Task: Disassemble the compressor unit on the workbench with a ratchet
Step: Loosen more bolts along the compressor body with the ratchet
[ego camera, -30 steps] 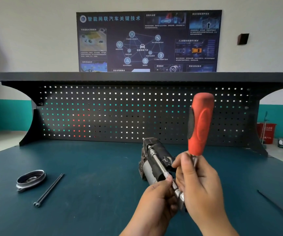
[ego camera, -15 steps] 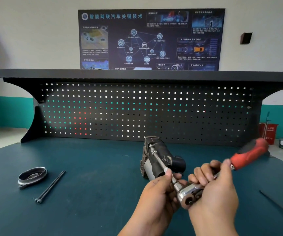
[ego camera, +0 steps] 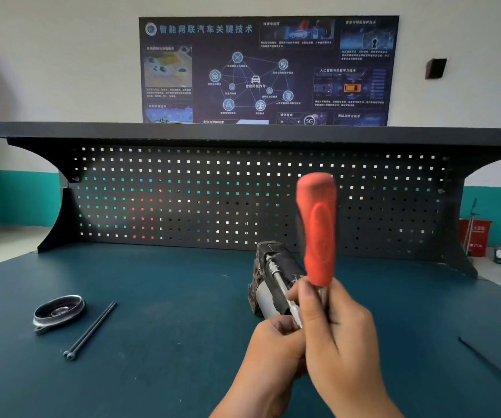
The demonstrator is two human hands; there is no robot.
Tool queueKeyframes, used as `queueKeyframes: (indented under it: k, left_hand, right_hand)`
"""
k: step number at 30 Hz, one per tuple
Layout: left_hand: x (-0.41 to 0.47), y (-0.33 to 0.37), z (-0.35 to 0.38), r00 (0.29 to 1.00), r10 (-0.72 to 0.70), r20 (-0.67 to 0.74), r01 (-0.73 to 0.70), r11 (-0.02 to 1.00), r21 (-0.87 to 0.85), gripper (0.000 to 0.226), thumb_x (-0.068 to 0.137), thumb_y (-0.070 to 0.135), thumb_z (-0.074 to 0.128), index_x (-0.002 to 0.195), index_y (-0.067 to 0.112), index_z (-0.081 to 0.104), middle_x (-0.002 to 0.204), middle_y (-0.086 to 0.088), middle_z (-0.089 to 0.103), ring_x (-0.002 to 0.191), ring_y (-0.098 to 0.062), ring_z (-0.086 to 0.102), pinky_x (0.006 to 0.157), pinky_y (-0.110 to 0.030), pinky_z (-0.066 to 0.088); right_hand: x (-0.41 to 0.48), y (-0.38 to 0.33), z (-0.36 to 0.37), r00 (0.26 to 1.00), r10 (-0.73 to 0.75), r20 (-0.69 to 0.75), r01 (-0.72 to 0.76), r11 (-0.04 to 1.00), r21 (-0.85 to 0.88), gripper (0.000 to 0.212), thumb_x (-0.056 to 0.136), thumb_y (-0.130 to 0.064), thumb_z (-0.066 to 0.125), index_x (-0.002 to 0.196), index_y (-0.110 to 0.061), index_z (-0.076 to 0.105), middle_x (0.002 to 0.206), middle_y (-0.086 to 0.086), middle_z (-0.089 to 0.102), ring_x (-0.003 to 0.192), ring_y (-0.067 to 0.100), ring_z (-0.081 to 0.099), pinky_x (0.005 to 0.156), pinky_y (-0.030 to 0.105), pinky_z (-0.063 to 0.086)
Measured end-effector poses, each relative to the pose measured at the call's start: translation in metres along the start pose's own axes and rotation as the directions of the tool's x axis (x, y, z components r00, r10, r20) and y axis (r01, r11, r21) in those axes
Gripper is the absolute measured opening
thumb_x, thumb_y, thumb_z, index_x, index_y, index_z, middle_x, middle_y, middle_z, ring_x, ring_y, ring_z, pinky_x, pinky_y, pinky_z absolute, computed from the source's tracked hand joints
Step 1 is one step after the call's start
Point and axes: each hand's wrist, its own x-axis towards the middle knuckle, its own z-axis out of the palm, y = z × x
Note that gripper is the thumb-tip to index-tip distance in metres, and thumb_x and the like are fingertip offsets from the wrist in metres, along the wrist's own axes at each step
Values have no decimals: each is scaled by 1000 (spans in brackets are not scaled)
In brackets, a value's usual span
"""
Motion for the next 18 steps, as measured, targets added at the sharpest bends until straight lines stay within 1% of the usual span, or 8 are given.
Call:
queueKeyframes:
  k: [2,4,7,10,11,14,16,18]
  left_hand:
    - [0,0,-1,1000,3,-13,-3,1000,-1,38,82,-3,62,48,12,55,47,-2,49,40,-8,44,41,-16,36]
    - [-1,0,2,1000,-5,-22,4,999,-41,31,82,1,65,53,8,56,48,-4,49,38,-9,44,39,-16,35]
    - [2,0,4,1000,-21,-23,18,992,-127,34,79,4,68,46,10,62,47,-6,54,36,-11,49,37,-17,38]
    - [0,5,8,999,-32,-21,27,982,-188,14,61,18,74,60,6,66,61,-13,58,48,-17,54,43,-21,44]
    - [0,6,8,999,-33,-18,29,981,-192,24,55,22,74,67,3,65,65,-16,57,52,-20,53,46,-23,45]
    - [-1,6,7,999,-45,-3,44,983,-180,28,55,23,74,72,2,64,68,-16,59,53,-19,55,47,-23,47]
    - [-2,4,5,999,-51,21,53,991,-122,16,69,20,74,73,6,65,65,-11,59,48,-14,55,45,-22,48]
    - [-2,2,2,996,-60,59,60,998,-4,19,76,27,75,63,16,65,57,-4,56,42,-9,49,42,-20,43]
  right_hand:
    - [0,0,1,1000,8,13,-8,1000,5,18,89,-40,44,76,-37,56,61,-26,56,54,-7,54,53,1,34]
    - [2,-1,1,987,154,-34,-145,971,189,27,87,-47,49,69,-31,61,51,-16,51,44,-1,46,49,9,35]
    - [10,-5,-3,862,498,-94,-358,730,582,36,86,-47,56,59,-24,60,41,-7,33,37,5,30,39,18,29]
    - [16,-3,-7,682,716,-149,-322,476,818,46,95,-37,45,53,-21,54,40,-8,29,33,6,27,35,13,27]
    - [16,-2,-7,642,750,-159,-293,432,853,47,98,-35,42,54,-21,51,40,-8,29,33,5,27,35,12,27]
    - [16,0,-7,627,758,-181,-282,438,854,42,101,-34,37,62,-17,44,39,-9,29,33,5,27,35,13,28]
    - [15,0,-7,686,698,-206,-286,519,805,40,100,-32,38,64,-16,45,39,-9,30,34,5,28,35,13,28]
    - [15,-1,-7,773,599,-209,-288,624,726,38,95,-36,44,61,-19,50,40,-9,30,35,5,28,36,14,28]
